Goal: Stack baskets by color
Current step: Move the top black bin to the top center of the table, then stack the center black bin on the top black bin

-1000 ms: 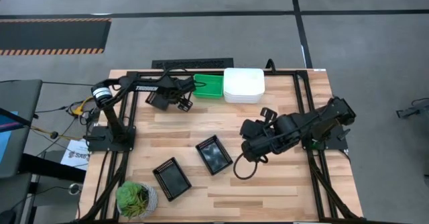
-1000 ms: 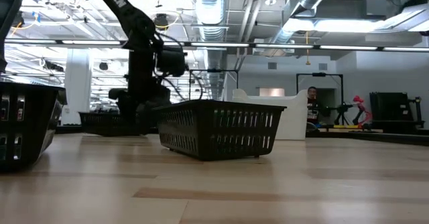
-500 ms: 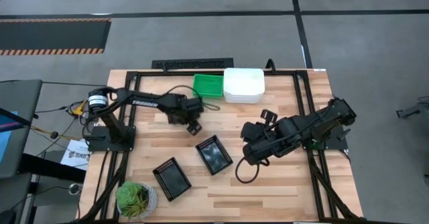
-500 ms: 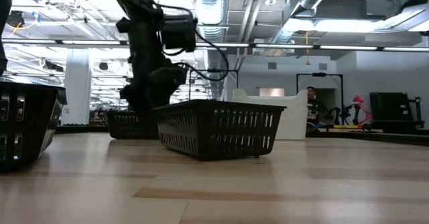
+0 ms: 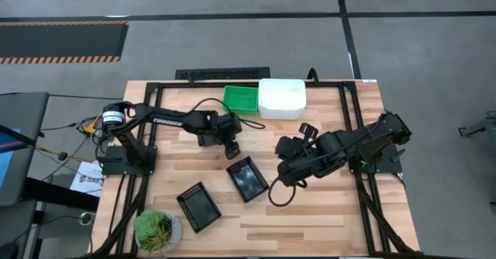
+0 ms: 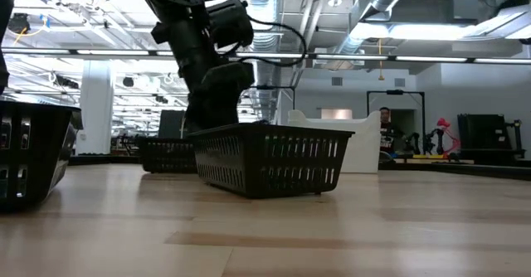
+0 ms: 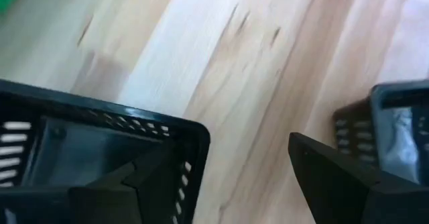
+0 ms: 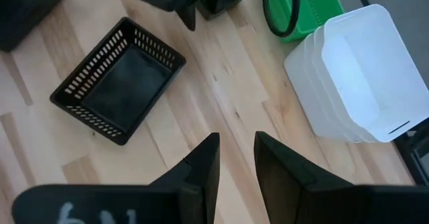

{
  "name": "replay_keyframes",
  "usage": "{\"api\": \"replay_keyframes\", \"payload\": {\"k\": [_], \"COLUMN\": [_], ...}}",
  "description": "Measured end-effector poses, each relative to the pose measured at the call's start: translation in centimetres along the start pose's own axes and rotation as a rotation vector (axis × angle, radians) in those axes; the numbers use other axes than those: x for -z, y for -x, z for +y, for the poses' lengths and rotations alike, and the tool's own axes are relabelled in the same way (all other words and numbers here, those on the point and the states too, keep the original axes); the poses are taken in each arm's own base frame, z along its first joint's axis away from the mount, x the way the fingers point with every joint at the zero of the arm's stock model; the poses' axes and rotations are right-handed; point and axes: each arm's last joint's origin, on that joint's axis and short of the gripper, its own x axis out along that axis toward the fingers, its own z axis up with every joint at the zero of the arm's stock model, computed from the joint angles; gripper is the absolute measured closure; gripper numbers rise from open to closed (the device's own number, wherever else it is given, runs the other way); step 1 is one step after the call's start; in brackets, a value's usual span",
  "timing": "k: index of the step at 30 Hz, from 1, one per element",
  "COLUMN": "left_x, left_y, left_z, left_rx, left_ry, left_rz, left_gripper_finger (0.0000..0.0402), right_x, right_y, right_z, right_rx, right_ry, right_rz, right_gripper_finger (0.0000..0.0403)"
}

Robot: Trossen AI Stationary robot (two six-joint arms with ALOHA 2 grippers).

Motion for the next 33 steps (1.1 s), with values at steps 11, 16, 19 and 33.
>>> {"api": "replay_keyframes", "payload": {"k": [11,16,19,33], "left_x": [-2.0,-3.0,-4.0,1.3], "left_y": [0.2,1.6,4.0,25.4], "left_z": [-0.6,-1.2,-2.0,-3.2], "left_rx": [0.060,0.118,0.159,0.013], "left_ry": [-0.064,-0.038,-0.034,-0.013], "left_rz": [-0.208,-0.207,-0.216,-0.452], "left_gripper_finger": [0.0145,0.0145,0.0145,0.0145], "right_x": [-0.6,-0.8,-0.8,1.3], "right_y": [-0.4,-0.4,-1.0,-10.4], "right_z": [-0.5,-0.3,0.2,4.3], "right_rx": [0.017,-0.002,0.001,-0.188], "right_ry": [-0.028,-0.131,-0.205,-0.426], "right_rz": [-0.013,-0.032,-0.030,-0.044], "right_gripper_finger": [0.0287,0.0287,0.0287,0.0287]}}
